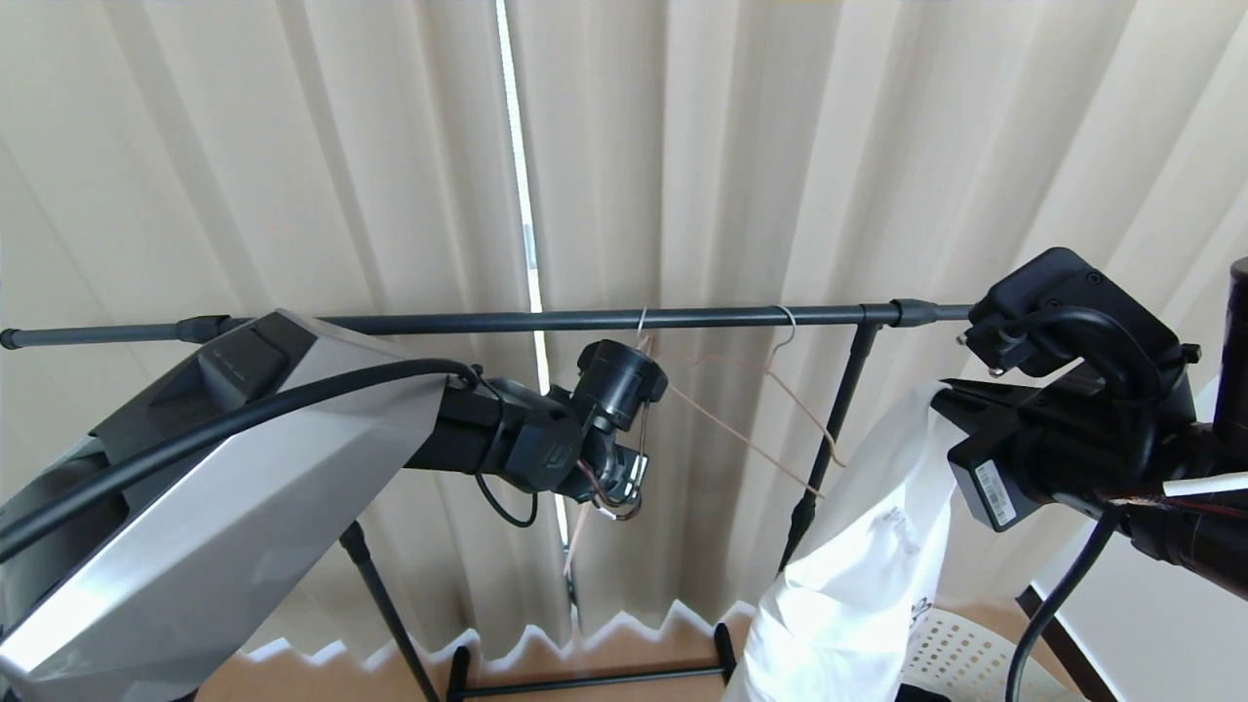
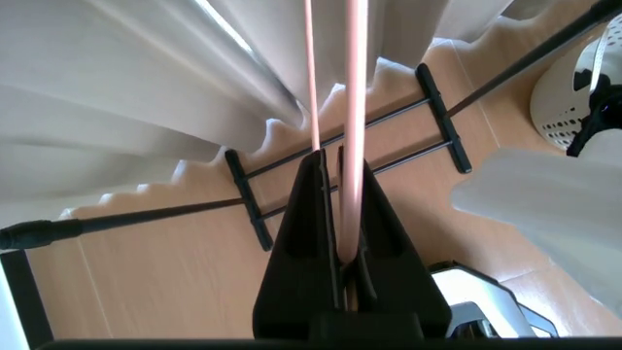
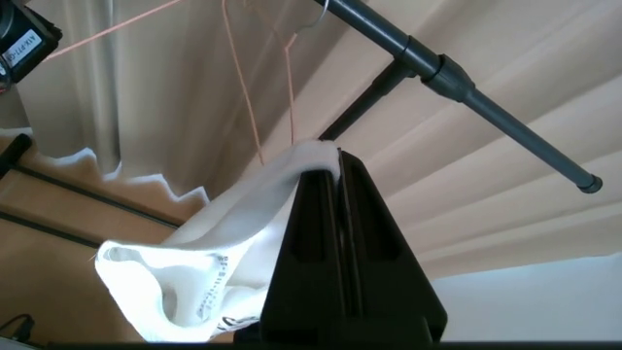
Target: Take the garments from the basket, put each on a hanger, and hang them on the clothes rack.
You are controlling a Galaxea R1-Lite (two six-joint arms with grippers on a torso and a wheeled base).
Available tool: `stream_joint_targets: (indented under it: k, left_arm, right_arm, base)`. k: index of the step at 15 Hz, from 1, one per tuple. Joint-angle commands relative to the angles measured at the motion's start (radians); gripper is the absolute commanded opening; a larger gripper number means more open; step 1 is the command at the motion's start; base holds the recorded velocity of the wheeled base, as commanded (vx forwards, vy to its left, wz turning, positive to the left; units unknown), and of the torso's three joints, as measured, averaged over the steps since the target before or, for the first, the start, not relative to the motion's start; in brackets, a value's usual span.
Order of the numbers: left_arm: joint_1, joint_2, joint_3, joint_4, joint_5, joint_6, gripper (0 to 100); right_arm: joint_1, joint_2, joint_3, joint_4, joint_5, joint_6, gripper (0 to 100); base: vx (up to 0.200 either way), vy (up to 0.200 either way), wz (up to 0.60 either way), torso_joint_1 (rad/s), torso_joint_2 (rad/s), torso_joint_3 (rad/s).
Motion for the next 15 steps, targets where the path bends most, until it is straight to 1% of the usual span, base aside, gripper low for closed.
stream_joint_targets:
  k: [1, 4, 8, 10, 13, 15]
  left_arm:
    - [0.002, -0.027, 0.007, 0.0, 0.001, -0.004, 0]
    - [0.002, -0.085, 0.029, 0.0, -0.001, -0.004, 0]
    - [-0.002, -0.161, 0.107, -0.003, -0.002, -0.004, 0]
    - [-0.005, -0.179, 0.127, -0.007, -0.002, -0.004, 0]
    - [-0.01, -0.194, 0.178, -0.07, -0.002, -0.001, 0]
    - [-0.01, -0.208, 0.213, -0.093, -0.002, 0.001, 0]
  right_arm:
    - [0.0, 0.002, 0.001, -0.001, 0.001, 0.0, 0]
    - [0.0, 0.003, 0.001, -0.001, 0.001, 0.0, 0]
    - [0.0, 0.005, 0.001, -0.001, -0.001, 0.0, 0]
    - [0.0, 0.005, 0.001, -0.001, 0.001, 0.0, 0]
    - [0.0, 0.016, 0.001, -0.001, -0.001, 0.0, 0]
    - [0.0, 0.016, 0.005, -0.001, -0.001, 0.0, 0]
  base:
    - [0.0, 0.0, 0.0, 0.0, 0.0, 0.0]
    - [0.0, 0.0, 0.0, 0.0, 0.0, 0.0]
    - [0.0, 0.0, 0.0, 0.0, 0.0, 0.0]
    - [0.0, 0.0, 0.0, 0.0, 0.0, 0.0]
    - [0.0, 0.0, 0.0, 0.0, 0.0, 0.0]
    - [0.0, 0.0, 0.0, 0.0, 0.0, 0.0]
